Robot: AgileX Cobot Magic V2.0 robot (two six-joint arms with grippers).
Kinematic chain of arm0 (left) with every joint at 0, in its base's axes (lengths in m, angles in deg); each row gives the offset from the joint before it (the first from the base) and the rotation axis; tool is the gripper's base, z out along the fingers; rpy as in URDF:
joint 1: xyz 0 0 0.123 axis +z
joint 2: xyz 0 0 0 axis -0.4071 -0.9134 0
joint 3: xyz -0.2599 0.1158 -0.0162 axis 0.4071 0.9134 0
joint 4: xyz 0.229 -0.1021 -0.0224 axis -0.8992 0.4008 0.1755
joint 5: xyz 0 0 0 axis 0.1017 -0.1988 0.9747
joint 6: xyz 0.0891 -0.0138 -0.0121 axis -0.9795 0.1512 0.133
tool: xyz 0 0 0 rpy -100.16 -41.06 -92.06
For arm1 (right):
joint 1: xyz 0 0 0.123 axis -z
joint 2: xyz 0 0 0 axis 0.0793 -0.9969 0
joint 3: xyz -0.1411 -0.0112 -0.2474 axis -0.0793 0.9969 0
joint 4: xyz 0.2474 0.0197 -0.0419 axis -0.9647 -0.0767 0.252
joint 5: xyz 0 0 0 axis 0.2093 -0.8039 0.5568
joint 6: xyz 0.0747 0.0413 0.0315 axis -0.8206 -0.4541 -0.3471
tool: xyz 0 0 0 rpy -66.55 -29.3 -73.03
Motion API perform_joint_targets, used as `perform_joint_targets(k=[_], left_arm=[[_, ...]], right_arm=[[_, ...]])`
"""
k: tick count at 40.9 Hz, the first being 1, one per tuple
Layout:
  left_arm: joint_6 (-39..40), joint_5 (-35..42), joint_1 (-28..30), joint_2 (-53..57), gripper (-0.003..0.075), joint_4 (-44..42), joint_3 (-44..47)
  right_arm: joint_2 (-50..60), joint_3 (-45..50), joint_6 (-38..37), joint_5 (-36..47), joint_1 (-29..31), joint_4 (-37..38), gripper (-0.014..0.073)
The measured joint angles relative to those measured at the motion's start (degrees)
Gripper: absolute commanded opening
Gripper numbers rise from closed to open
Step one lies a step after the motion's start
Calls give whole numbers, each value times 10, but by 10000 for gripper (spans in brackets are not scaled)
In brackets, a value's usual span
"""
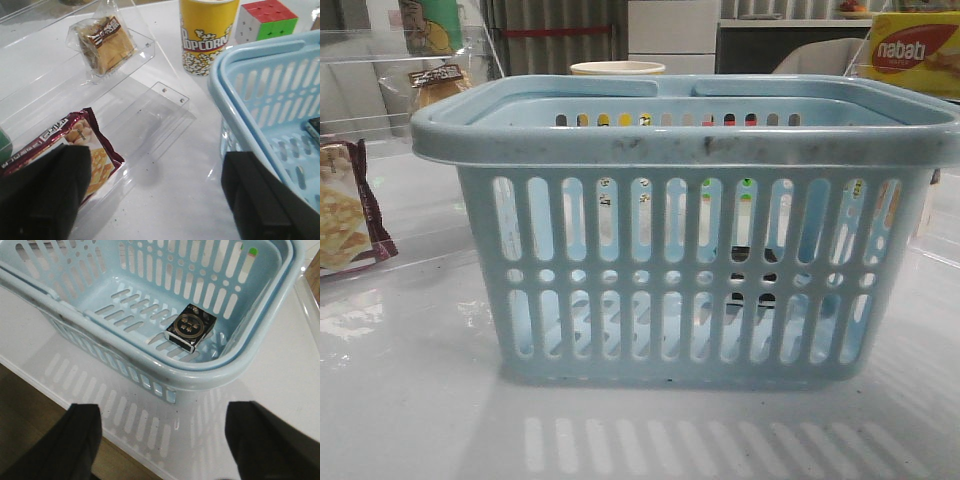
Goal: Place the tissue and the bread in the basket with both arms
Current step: 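Grasp the wrapped bread pastry on the shelf with the left gripper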
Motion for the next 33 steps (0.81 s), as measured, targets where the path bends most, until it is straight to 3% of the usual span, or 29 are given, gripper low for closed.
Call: perform_joint_targets(k=[18,29,33], left_arm=[[0,4,66,-361,614,18,-281],[1,14,78,-516,613,47,-418],[1,34,78,-549,551,49,-440]], right_arm=[[0,0,0,-1,0,0,611],[0,0,0,-1,0,0,611],[0,0,0,-1,0,0,611]])
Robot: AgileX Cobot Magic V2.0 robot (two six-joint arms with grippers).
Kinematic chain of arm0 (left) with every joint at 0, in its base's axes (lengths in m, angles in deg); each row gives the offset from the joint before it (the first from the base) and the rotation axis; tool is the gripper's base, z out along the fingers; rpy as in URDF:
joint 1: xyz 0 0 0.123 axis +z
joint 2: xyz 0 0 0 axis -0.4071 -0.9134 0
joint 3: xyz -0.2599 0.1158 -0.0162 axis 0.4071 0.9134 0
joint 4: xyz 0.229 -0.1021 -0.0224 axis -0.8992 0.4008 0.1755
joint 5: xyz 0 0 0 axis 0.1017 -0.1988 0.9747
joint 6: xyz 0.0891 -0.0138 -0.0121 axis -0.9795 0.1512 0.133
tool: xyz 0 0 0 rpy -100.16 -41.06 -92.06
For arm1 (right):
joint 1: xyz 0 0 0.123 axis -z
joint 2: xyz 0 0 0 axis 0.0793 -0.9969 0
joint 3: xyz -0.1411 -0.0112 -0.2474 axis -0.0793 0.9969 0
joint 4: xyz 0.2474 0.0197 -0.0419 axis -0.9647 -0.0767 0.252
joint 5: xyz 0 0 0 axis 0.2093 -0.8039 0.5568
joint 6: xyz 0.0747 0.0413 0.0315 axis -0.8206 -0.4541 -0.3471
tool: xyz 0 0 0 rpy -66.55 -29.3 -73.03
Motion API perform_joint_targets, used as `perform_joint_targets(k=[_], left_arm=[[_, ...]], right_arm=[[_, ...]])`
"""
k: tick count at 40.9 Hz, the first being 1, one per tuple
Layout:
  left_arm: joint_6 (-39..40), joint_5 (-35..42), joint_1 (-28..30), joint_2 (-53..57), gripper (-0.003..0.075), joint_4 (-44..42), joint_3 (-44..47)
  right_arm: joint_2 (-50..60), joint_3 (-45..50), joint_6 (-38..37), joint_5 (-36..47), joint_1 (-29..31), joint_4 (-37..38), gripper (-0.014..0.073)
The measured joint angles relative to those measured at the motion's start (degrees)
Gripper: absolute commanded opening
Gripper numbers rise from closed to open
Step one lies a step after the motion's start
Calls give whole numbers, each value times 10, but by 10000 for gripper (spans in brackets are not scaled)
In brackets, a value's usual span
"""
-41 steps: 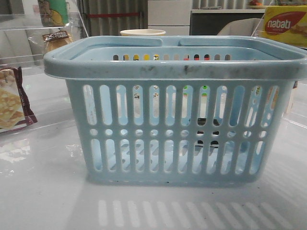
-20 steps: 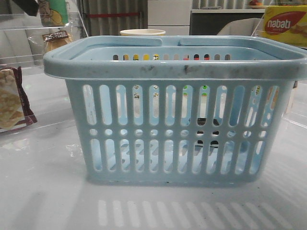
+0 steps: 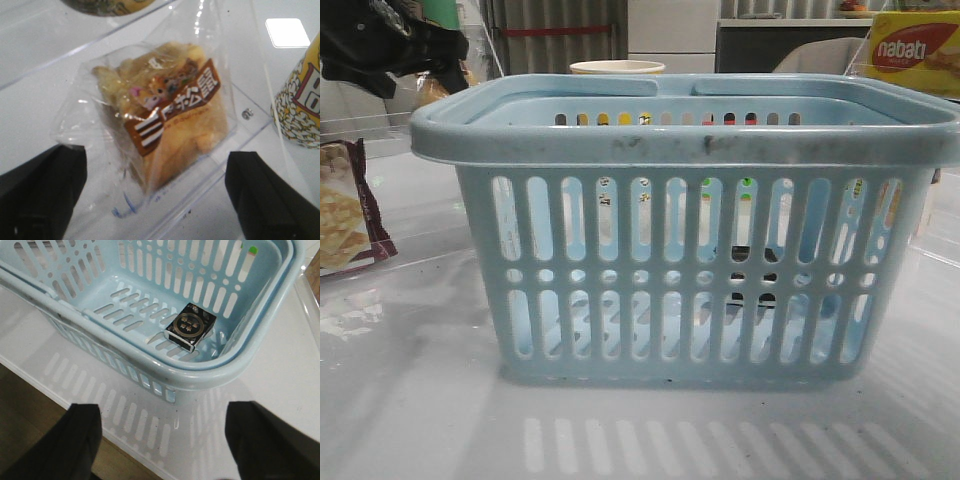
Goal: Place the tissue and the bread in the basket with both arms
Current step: 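Grasp the wrapped bread pastry on the shelf with the left gripper, then carry the bread over the basket and drop it inside with left gripper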
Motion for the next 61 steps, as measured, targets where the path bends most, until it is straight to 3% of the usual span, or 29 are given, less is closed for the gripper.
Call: perform_joint_targets(k=[8,15,24,33,46,51,57,61], left_arm=[[1,41,0,-20,280,0,-7],[1,42,0,-20,96,0,-9],[1,-36,-1,33,90,5,-9],[-9,-137,-27,158,90,7,-9],[-87,-279,-179,282,91,9,-9],[-90,-281,-239,281,153,11,18],[-92,-254,-284,265,468,8,59],[-92,-240,-288,252,582,6,65]], right_arm=[[0,0,0,0,0,0,611],[0,0,0,0,0,0,611],[0,0,0,0,0,0,611],[0,0,0,0,0,1,611],[0,0,0,0,0,1,611],[0,0,0,0,0,1,611],[0,0,0,0,0,1,611],[0,0,0,0,0,1,611]])
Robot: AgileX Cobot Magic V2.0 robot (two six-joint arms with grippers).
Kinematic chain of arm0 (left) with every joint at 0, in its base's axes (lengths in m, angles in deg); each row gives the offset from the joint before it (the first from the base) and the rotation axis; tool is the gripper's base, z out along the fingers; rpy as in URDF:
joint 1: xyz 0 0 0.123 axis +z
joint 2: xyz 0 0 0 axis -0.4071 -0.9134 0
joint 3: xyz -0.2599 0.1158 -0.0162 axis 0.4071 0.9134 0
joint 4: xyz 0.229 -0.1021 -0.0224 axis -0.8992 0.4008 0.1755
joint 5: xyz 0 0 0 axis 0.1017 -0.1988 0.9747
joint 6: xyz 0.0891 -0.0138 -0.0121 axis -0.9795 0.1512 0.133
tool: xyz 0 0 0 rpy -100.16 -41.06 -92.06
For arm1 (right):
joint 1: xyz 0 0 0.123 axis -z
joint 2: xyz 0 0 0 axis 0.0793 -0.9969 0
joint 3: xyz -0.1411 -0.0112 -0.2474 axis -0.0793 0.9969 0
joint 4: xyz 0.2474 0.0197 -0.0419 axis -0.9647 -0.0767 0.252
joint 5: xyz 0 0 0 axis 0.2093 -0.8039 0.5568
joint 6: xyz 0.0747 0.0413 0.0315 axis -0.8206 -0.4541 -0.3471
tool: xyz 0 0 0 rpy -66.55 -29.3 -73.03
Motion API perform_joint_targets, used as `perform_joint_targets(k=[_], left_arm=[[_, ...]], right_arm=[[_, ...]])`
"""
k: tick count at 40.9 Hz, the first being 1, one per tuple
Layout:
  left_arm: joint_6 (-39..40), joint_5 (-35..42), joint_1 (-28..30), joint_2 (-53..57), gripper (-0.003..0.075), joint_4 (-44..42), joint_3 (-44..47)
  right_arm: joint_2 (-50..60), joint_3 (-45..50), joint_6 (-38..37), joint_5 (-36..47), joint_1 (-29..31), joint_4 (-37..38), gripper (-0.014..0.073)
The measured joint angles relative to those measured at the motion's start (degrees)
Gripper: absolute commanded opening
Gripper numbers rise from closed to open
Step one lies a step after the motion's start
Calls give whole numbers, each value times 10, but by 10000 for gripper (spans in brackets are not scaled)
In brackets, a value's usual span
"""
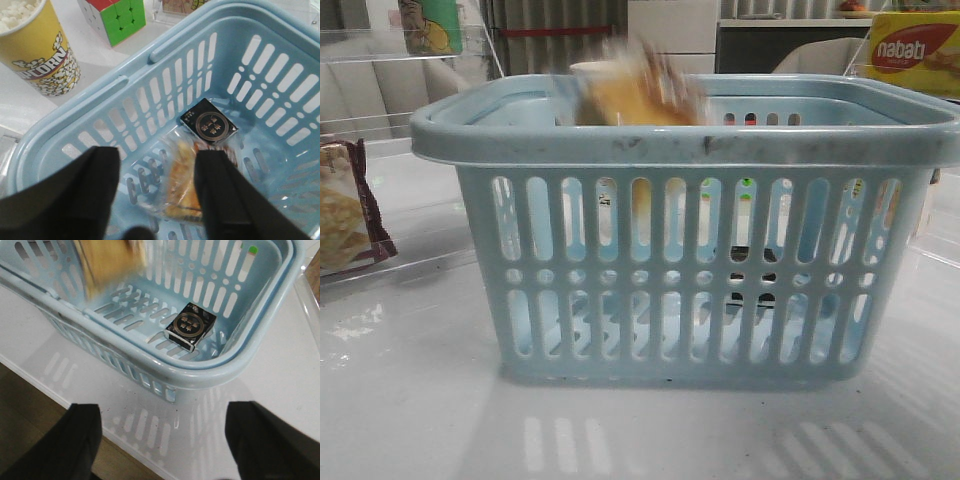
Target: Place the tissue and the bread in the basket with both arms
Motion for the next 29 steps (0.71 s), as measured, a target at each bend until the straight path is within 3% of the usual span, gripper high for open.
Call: perform_joint_targets(k=[9,29], left_arm=[[0,10,-1,51,580,6,32],[27,46,-1,405,580,-5,348]], right_arm=[[0,0,0,0,0,0,611],[0,0,0,-26,0,15,611]])
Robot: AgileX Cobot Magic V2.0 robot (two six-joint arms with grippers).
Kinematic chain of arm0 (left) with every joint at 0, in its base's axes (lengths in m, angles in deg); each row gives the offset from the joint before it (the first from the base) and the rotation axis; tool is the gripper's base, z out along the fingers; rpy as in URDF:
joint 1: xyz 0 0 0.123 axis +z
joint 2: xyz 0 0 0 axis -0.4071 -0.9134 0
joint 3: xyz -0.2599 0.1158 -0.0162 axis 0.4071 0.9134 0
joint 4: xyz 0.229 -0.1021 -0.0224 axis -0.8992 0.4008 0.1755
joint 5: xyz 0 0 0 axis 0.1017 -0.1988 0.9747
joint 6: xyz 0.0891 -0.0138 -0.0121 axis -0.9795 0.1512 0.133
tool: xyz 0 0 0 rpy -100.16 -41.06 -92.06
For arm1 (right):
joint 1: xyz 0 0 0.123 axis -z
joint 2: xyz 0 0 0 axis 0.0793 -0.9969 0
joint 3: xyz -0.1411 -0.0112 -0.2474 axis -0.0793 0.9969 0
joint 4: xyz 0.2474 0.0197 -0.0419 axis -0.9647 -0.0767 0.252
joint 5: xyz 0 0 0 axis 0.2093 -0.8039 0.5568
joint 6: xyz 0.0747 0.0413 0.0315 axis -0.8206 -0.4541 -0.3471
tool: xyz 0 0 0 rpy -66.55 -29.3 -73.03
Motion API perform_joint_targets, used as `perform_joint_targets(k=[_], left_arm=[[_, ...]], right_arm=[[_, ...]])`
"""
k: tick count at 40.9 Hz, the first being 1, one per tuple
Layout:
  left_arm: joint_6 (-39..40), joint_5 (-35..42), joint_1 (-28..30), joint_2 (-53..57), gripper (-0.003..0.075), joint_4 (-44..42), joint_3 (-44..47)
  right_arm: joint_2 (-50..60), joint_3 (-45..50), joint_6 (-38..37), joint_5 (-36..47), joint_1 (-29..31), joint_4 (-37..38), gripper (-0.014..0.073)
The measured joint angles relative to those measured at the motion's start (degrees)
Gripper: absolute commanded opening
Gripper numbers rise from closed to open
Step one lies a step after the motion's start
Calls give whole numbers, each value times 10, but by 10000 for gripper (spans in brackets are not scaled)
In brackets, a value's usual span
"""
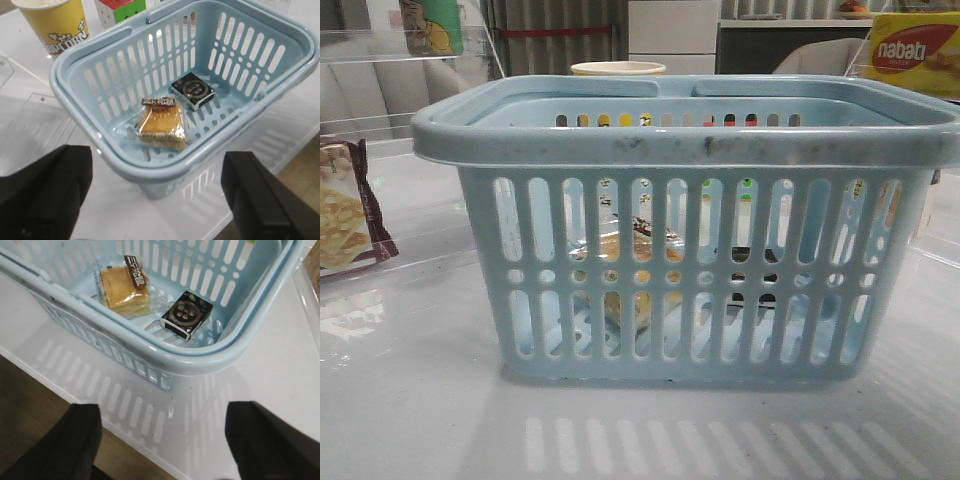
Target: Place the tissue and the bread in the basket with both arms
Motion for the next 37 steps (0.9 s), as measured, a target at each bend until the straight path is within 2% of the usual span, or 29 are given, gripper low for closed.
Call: perform_joint_targets(k=[4,7,10,12,16,21,27,37], left_arm=[[50,-15,0,58,580,-40,50],[81,-35,0,93,580,-68,77],[94,-53,0,123,576,-85,98],[98,-60,0,135,553,-91,110],[101,-70,0,147,438,-94,124],[103,-71,0,148,253,-96,128],[104,-71,0,148,87,-96,128],[105,-71,0,148,94,-96,128]], right_arm=[[0,4,0,-1,0,3,608],[0,8,0,-1,0,5,566],[0,14,0,-2,0,5,480],[0,16,0,-2,0,5,390],[0,20,0,-3,0,5,232],[0,20,0,-3,0,5,57],[0,20,0,-3,0,5,65],[0,20,0,-3,0,5,65]])
